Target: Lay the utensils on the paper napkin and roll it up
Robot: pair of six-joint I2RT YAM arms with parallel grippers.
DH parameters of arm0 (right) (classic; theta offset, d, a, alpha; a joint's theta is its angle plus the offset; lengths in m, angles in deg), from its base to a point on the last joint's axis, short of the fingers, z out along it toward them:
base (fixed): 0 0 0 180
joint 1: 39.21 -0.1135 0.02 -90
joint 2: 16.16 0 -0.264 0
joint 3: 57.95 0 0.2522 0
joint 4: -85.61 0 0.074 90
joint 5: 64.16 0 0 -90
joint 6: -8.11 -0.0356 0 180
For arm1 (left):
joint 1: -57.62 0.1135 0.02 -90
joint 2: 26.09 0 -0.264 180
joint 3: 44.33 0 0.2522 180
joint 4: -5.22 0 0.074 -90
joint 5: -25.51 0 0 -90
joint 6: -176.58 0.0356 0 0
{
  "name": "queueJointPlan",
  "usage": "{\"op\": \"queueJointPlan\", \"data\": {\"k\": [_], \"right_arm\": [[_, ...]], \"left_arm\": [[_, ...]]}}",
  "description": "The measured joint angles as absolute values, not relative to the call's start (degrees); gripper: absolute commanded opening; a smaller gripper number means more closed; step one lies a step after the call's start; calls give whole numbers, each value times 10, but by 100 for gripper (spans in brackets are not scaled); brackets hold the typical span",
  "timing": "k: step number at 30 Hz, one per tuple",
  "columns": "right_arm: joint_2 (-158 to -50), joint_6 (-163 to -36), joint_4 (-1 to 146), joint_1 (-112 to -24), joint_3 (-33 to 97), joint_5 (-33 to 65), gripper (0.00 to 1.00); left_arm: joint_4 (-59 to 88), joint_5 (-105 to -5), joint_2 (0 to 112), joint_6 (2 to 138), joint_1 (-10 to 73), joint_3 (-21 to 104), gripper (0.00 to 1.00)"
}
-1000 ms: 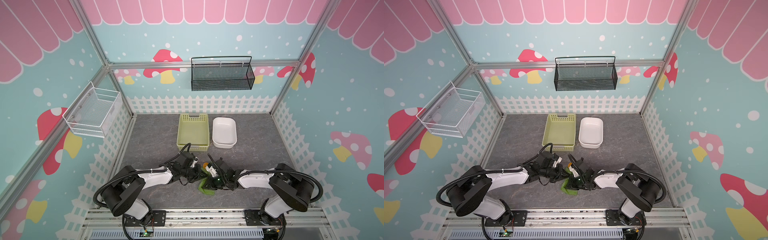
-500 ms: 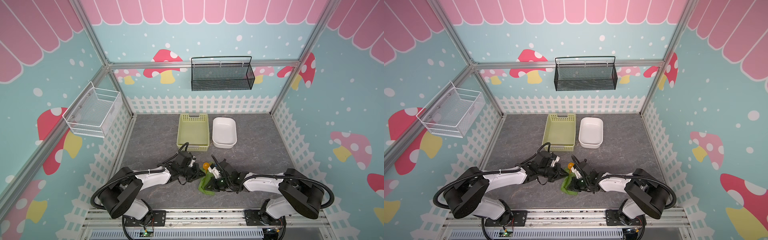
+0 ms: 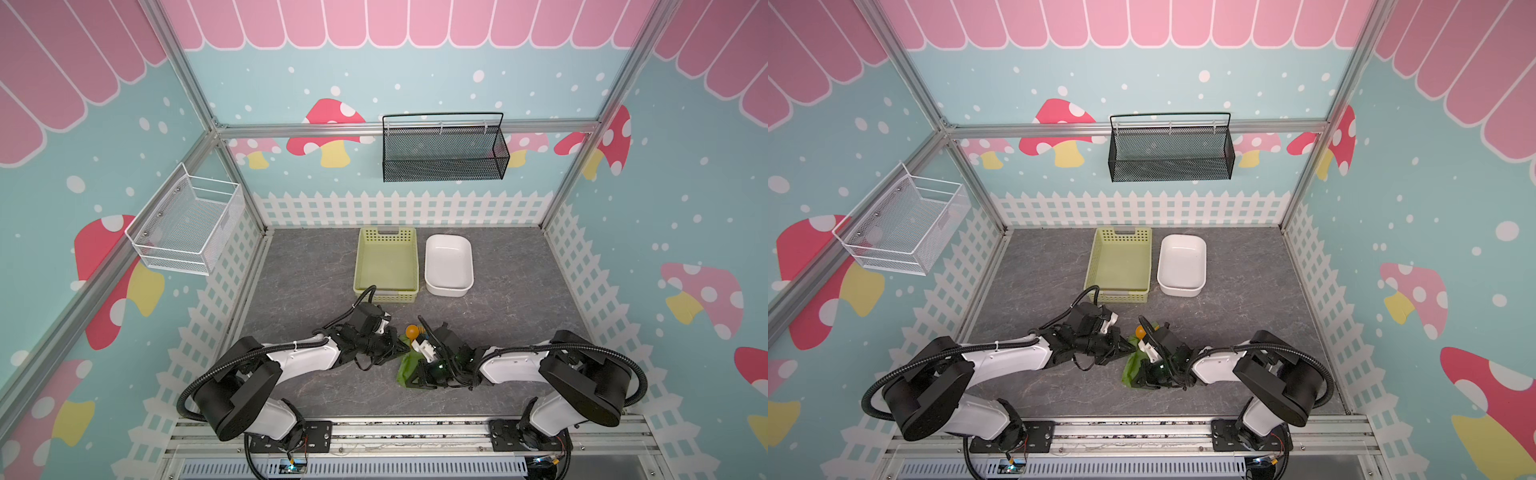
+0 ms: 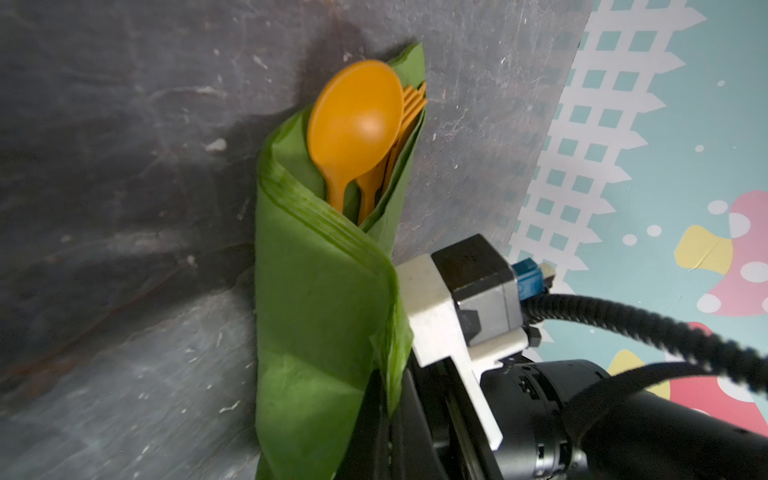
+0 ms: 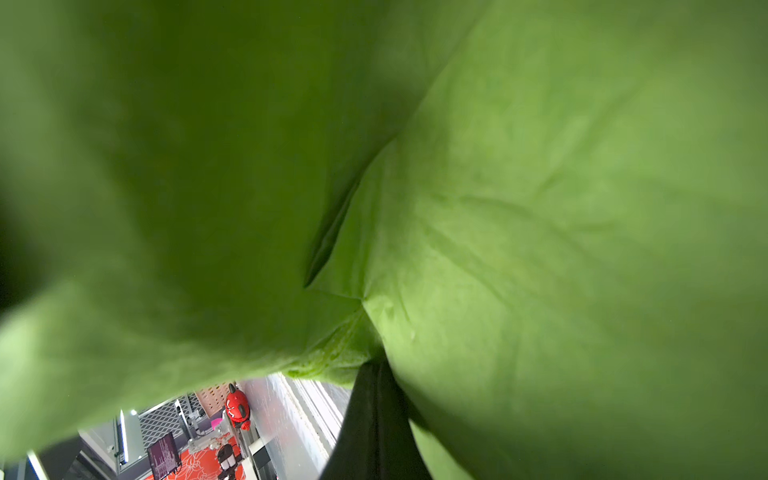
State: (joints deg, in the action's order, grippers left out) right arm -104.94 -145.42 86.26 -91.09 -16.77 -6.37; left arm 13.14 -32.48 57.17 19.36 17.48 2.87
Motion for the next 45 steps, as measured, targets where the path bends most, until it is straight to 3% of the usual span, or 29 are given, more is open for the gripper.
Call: {"op": "queueJointPlan", "data": {"k": [16,24,38,45], "right_arm": [[-1050,-1454,869,-911,-168,-58,0],[-981,-1455,854,-904,-168,-43,0],[-895,-1409,782,-768,-205,-38,0],[-919,-1381,774,-745,-209,-47,13]], "left_arm": [[125,-343,543,152,163,21,0],[136,-348,547,163,163,21,0],[158,-349,547,182,163,25,0],[164,-342,555,191,163,39,0]]}}
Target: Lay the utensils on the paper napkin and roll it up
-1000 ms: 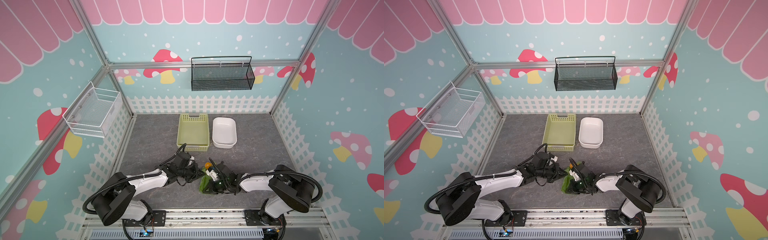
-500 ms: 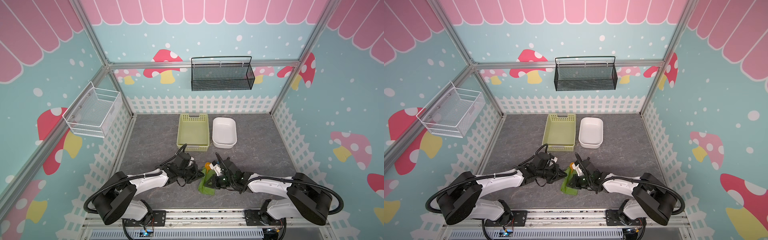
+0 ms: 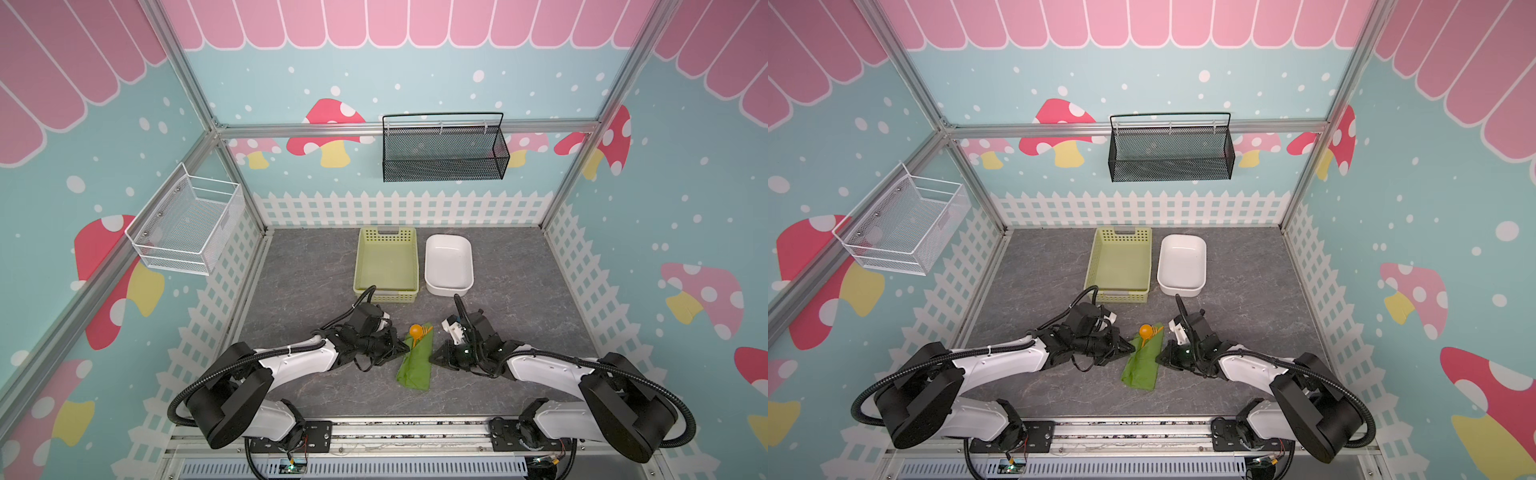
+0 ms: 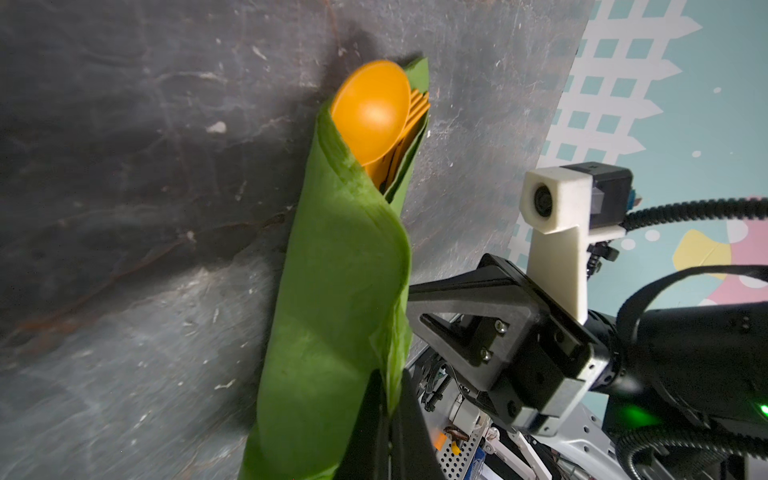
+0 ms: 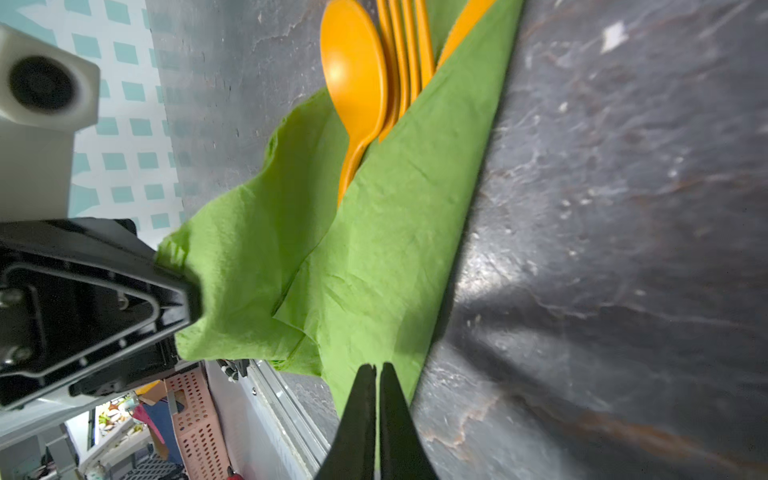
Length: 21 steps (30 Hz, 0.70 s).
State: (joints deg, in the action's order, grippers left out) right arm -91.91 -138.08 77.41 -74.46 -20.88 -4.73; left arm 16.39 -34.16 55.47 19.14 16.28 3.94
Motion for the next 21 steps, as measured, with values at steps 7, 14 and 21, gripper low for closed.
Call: {"op": "queueJointPlan", "data": {"k": [7,14,21], "right_arm": [[-962,-1363,777,-741,-208,-56,20],[-986,-1354,796,-740,-195,-64,18],[-1012,-1342,796,-739,-172,-64,15]], "left_arm": [[168,-330,574,196,162,51,0],[168,-318,596,200,152,71,0],[167,-313,611,199,147,76,0]]}}
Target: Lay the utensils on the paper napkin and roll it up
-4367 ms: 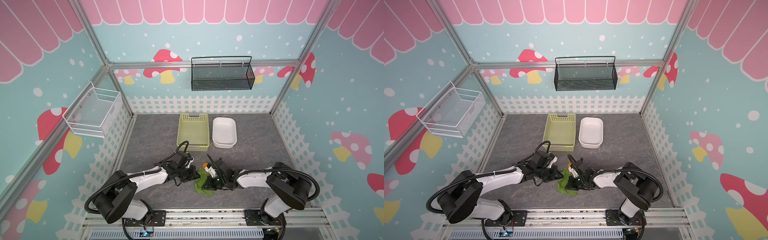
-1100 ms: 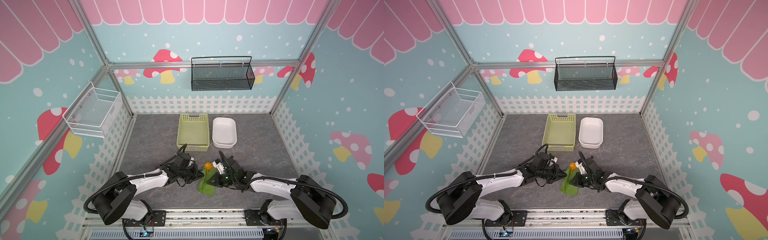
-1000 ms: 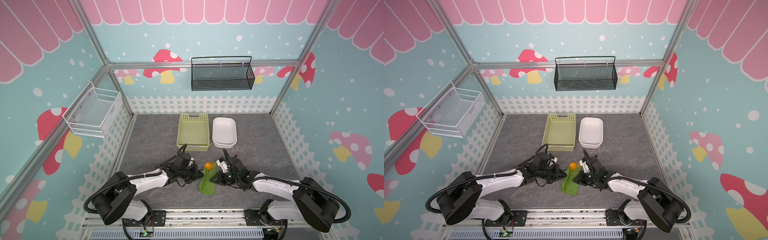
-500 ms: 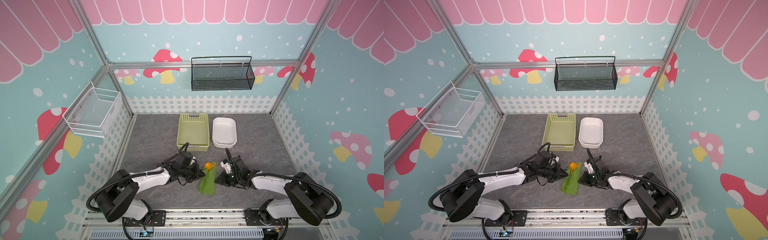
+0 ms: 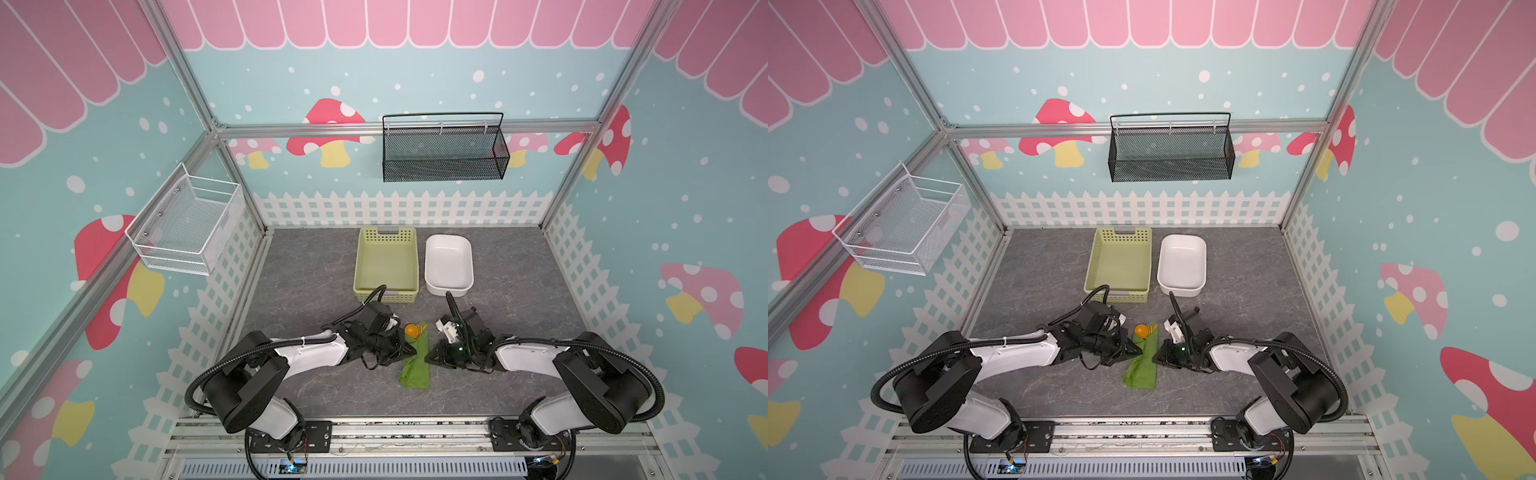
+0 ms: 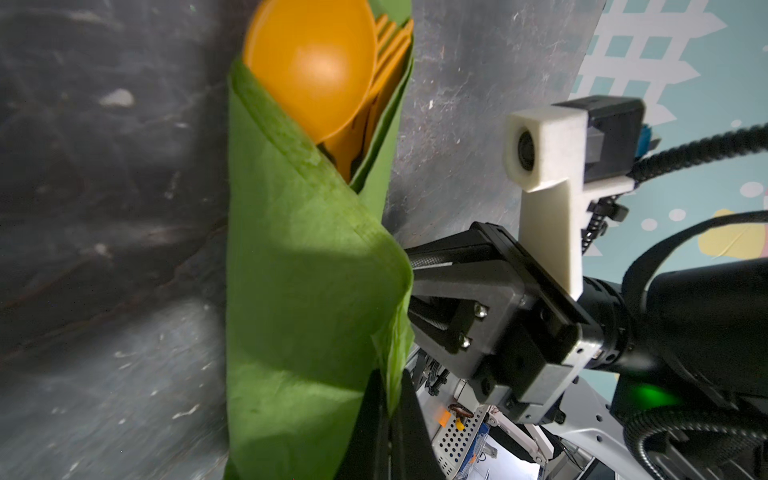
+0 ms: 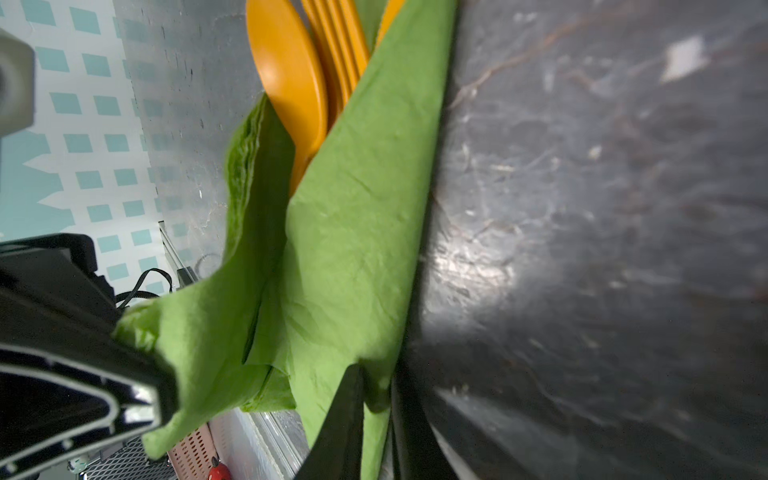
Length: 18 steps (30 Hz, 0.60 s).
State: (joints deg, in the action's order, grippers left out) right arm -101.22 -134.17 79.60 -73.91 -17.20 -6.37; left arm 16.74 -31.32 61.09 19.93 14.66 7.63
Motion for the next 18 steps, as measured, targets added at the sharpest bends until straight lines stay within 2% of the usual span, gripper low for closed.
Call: {"op": "queueJointPlan", "data": {"k": [12,18], "right_arm": [[-1042,-1318,790,-737,-136,-65,17],[-964,-1330,770,-737,-157,-56,17]], "left_arm": [[141,-330,612,178,146,76,0],[135,-335,613,175,146,74,0]]}}
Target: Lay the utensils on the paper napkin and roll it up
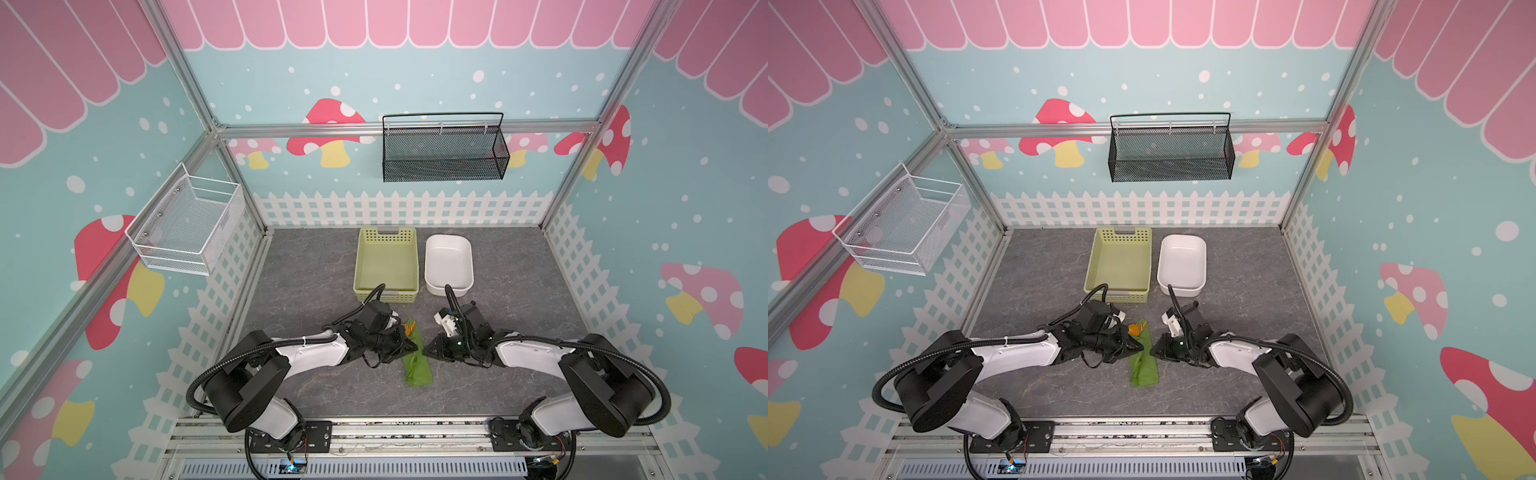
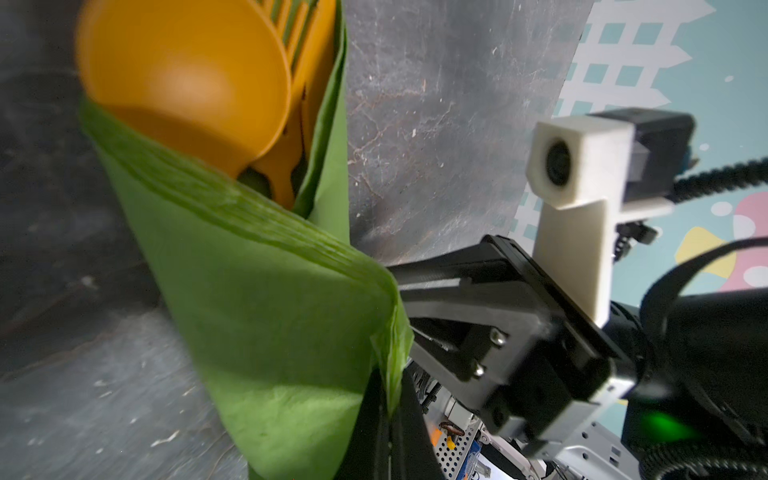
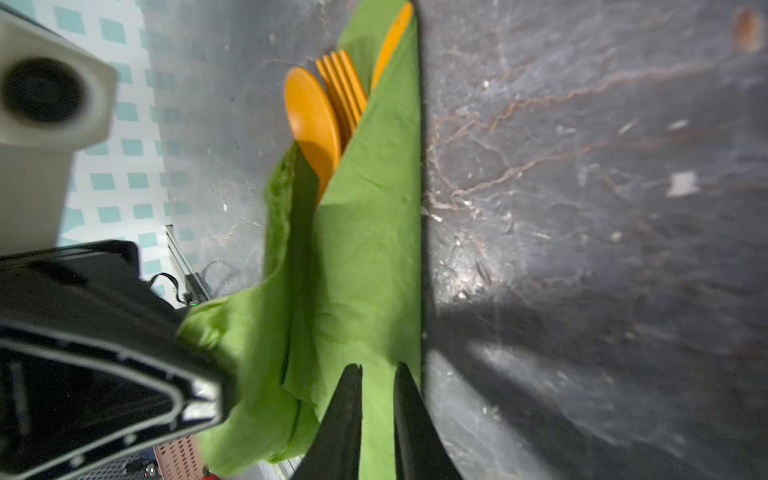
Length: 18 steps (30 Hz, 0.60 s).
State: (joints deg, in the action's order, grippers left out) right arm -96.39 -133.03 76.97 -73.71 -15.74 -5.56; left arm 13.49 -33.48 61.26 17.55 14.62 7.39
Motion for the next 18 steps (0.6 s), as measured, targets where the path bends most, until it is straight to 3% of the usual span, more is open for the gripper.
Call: {"op": "queueJointPlan", "data": {"k": [6,18], "right_arm": [[-899,-1370,784,-764,-210,-69,9],[-933,-1438,856,-842,-244,-82,5]], "left_arm": [[131,-338,613,173,146,70,0],[126,-339,613,164,146,64,0]]}}
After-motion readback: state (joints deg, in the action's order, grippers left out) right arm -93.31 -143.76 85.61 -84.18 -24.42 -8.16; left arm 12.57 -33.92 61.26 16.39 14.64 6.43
